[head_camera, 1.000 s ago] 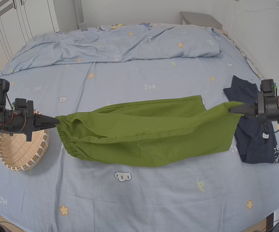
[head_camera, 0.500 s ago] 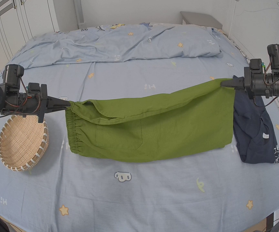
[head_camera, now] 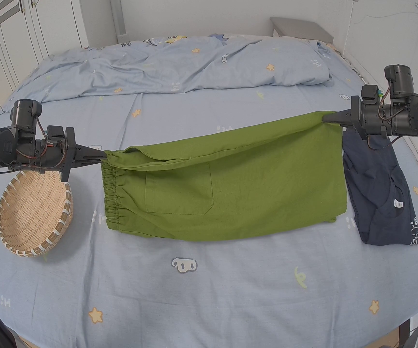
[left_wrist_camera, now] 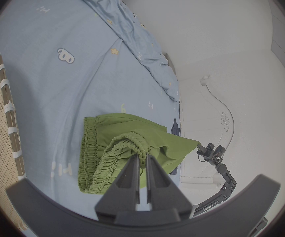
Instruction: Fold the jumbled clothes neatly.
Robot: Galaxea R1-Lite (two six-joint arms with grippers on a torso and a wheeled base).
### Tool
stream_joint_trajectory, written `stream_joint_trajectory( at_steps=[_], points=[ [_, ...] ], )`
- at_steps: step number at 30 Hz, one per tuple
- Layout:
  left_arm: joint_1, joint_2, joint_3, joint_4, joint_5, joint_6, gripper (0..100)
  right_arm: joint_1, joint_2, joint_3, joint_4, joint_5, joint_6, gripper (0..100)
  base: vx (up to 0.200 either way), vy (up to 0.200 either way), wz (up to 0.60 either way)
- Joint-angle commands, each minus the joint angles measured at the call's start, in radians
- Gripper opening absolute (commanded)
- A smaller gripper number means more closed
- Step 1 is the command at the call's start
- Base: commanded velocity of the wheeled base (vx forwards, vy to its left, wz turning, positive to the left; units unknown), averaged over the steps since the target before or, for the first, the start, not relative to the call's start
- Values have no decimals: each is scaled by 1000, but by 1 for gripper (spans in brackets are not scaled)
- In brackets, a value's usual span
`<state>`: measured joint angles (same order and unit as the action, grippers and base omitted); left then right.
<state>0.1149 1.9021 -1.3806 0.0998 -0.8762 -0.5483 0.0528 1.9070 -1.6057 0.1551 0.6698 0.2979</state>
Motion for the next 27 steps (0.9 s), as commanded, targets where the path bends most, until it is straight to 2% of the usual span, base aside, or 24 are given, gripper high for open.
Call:
stream_joint_trajectory(
  at_steps=[1, 9, 27],
  points=[
    [5, 26, -9, -2, 2, 1, 0, -13, 64, -33, -2, 1, 0, 0, 0, 0, 0],
    [2, 69, -44, 0, 39, 1, 0, -14, 141, -94, -5, 1, 1, 0, 0, 0, 0],
    [3, 137, -95, 3, 52, -1, 0, -8, 257, -149, -6, 1, -2, 0, 0, 0, 0]
  ],
)
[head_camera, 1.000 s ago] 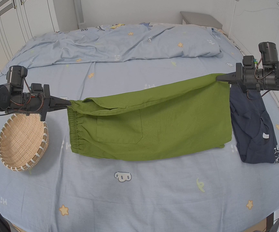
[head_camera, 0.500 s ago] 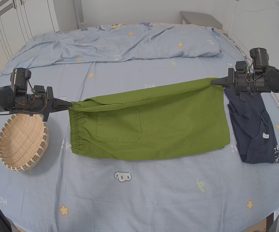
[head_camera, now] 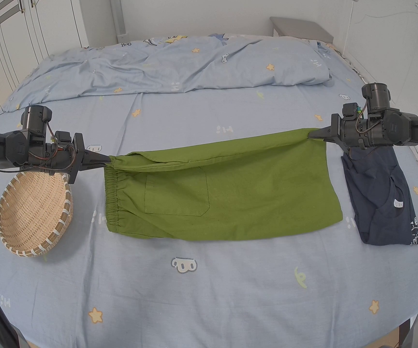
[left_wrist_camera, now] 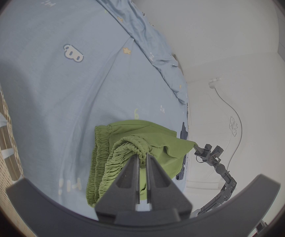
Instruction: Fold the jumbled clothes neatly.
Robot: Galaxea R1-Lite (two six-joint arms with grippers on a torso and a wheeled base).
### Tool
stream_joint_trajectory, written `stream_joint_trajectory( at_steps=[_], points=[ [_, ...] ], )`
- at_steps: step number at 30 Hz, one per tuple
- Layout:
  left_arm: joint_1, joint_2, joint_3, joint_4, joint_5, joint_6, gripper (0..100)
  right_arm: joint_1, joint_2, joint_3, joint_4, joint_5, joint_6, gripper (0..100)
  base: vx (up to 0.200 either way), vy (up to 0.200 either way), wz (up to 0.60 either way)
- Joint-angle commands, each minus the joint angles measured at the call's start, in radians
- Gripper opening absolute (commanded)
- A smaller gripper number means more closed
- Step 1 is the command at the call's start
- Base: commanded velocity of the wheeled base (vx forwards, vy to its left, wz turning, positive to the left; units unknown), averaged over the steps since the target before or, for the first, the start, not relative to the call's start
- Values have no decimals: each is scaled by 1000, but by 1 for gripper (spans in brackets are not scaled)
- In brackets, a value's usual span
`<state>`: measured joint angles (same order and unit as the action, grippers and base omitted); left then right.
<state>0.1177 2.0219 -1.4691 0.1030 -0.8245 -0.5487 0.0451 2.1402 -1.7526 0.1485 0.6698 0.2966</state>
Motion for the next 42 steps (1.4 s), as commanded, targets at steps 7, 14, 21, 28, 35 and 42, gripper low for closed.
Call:
stream_joint_trajectory(
  at_steps=[7, 14, 21, 28, 35, 42],
  points=[
    [0, 17, -8, -2, 1, 0, 0, -5, 21, -2, -49, 1, 4, 0, 0, 0, 0],
    [0, 27, -16, -2, 2, 0, 0, -4, 35, -1, -72, 1, 3, 0, 0, 0, 0],
    [-6, 46, -33, -2, 5, -2, 100, 12, 55, 11, -81, 1, 1, 100, 0, 0, 0],
    [-23, 32, -37, -2, 2, -10, 100, 21, 46, 84, -106, 1, -1, 100, 0, 0, 0],
    [-81, 50, -63, -49, 1, -73, 100, -2, -54, 278, -185, 4, 4, 100, 0, 0, 0],
    [-131, 273, -263, -203, 64, -272, 100, -16, -155, 499, -308, 7, 26, 100, 0, 0, 0]
  ],
)
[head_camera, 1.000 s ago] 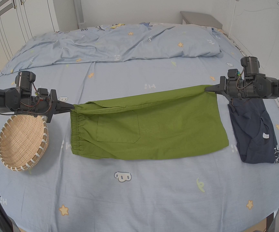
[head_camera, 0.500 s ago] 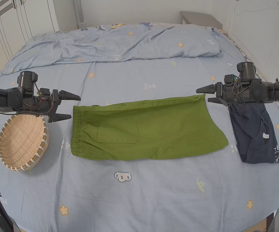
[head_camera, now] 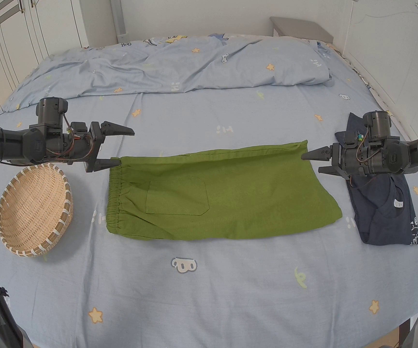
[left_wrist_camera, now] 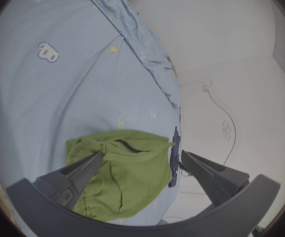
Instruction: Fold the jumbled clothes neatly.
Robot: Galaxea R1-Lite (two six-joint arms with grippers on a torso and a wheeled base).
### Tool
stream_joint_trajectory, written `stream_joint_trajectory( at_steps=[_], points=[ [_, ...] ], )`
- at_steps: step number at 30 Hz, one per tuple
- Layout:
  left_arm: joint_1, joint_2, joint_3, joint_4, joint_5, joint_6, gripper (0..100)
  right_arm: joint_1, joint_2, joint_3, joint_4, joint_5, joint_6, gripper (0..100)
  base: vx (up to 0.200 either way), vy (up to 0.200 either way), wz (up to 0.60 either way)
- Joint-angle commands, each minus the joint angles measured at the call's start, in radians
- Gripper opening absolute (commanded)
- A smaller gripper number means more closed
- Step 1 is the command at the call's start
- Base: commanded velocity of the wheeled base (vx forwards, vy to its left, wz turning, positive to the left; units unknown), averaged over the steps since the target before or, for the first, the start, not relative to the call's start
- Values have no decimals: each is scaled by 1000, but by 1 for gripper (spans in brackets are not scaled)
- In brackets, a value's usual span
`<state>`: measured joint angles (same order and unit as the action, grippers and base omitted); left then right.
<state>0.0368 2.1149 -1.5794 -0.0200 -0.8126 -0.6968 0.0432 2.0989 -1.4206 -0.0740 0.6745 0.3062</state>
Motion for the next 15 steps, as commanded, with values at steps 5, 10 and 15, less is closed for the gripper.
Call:
stream_joint_trajectory(
  at_steps=[5, 10, 15],
  points=[
    [-49, 211, -206, -78, 161, -136, 100, -17, -128, 198, -136, 2, 30, 100, 0, 0, 0],
    [-37, 142, -182, -72, 161, -141, 100, -19, -135, 198, -139, 4, 37, 100, 0, 0, 0],
    [-34, -23, -37, -86, 150, -133, 100, -20, -168, 201, -138, 4, 45, 100, 0, 0, 0]
  ],
)
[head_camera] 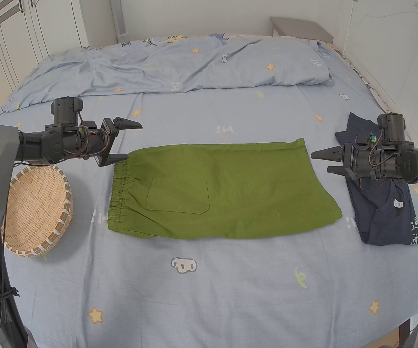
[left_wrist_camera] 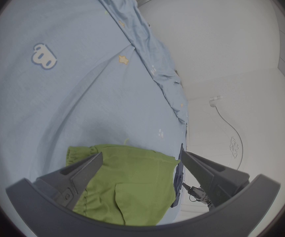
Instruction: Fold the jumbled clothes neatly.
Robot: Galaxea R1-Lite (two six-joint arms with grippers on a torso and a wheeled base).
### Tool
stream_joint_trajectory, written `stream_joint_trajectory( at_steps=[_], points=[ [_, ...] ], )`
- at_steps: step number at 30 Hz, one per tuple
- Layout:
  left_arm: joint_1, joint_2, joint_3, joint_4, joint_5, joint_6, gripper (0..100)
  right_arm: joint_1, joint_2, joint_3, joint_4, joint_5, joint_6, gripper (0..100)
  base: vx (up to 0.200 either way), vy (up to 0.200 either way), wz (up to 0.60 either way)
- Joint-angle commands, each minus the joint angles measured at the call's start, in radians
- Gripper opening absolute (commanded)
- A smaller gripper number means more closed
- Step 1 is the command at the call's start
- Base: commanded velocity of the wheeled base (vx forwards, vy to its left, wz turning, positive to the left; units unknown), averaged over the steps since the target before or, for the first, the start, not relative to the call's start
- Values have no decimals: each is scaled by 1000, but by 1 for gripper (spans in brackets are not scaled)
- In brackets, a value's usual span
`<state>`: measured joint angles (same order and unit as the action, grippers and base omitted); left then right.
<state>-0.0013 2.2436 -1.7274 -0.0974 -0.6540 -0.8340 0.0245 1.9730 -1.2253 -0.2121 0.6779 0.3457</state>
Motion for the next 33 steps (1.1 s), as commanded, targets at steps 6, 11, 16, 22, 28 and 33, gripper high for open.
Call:
stream_joint_trajectory(
  at_steps=[6, 11, 16, 22, 28, 33],
  points=[
    [43, -288, 350, -48, -12, 32, 100, 5, -75, 7, -1, -1, 29, 100, 0, 0, 0],
    [133, -299, 629, -200, -50, 259, 100, 11, -85, 33, -16, -1, 19, 100, 0, 0, 0],
    [152, -251, 687, -286, -72, 320, 100, 8, -89, 44, -53, -1, 29, 100, 0, 0, 0],
    [98, -174, 677, -303, -65, 316, 100, 8, -105, 50, -55, 0, 29, 100, 0, 0, 0],
    [70, -128, 646, -308, -64, 311, 100, 12, -102, 55, -55, 0, 27, 100, 0, 0, 0],
    [64, -99, 623, -308, -64, 311, 100, 14, -97, 56, -55, 0, 25, 100, 0, 0, 0]
  ],
)
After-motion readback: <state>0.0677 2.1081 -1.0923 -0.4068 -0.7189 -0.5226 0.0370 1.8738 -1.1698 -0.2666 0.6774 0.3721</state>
